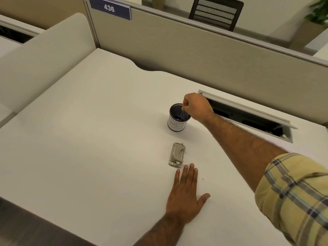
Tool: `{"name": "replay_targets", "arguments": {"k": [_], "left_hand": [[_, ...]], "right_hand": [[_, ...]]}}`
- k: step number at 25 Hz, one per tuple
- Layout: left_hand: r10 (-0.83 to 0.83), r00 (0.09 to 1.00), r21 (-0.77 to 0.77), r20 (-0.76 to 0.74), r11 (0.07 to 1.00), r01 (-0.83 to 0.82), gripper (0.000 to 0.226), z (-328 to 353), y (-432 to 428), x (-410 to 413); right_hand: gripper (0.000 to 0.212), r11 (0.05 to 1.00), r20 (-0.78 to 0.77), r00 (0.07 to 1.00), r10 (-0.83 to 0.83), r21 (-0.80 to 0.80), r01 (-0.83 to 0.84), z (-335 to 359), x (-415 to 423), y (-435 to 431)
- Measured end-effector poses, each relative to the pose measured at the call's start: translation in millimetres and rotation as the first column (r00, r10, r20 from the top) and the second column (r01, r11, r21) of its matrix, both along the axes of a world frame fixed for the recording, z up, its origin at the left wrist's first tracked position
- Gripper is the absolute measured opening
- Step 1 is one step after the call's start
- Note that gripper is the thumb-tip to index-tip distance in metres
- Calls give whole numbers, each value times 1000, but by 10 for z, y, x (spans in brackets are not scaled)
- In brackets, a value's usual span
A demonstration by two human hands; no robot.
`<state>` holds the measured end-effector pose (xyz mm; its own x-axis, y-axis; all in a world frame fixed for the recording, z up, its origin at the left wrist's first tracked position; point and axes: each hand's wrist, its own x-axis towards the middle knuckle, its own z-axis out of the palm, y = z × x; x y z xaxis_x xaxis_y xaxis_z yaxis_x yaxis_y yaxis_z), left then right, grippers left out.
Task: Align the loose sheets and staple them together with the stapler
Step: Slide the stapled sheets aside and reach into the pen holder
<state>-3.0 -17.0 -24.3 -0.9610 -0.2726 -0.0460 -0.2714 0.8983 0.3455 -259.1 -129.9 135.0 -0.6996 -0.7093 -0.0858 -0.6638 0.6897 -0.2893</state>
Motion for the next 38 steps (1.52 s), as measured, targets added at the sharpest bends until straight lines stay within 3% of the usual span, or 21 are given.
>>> {"name": "replay_targets", "arguments": {"k": [4,6,11,15,20,25,38], "left_hand": [[-3,1000,8,13,1000,3,86,8,-10,0],[-7,1000,12,13,1000,7,85,5,-12,-1],[-21,1000,48,24,999,20,86,-2,-24,-12],[-24,999,48,46,999,22,88,-3,-27,-10],[-31,996,-27,89,999,34,88,-15,-20,-26],[-22,993,-63,113,998,30,87,10,9,-30],[-2,991,-99,135,995,16,87,35,49,-37]], "right_hand": [[2,995,39,999,-6,-100,10,20,-22,43],[14,985,131,991,6,-170,17,12,-18,95],[32,889,272,948,-163,-377,261,-150,142,613],[43,956,128,956,-263,-97,276,-595,485,1625],[58,955,-2,996,-86,285,83,-1034,841,2404],[61,945,-93,995,42,326,-9,-1197,1075,2470],[63,923,-159,985,66,386,0,-1255,1126,2406]]}}
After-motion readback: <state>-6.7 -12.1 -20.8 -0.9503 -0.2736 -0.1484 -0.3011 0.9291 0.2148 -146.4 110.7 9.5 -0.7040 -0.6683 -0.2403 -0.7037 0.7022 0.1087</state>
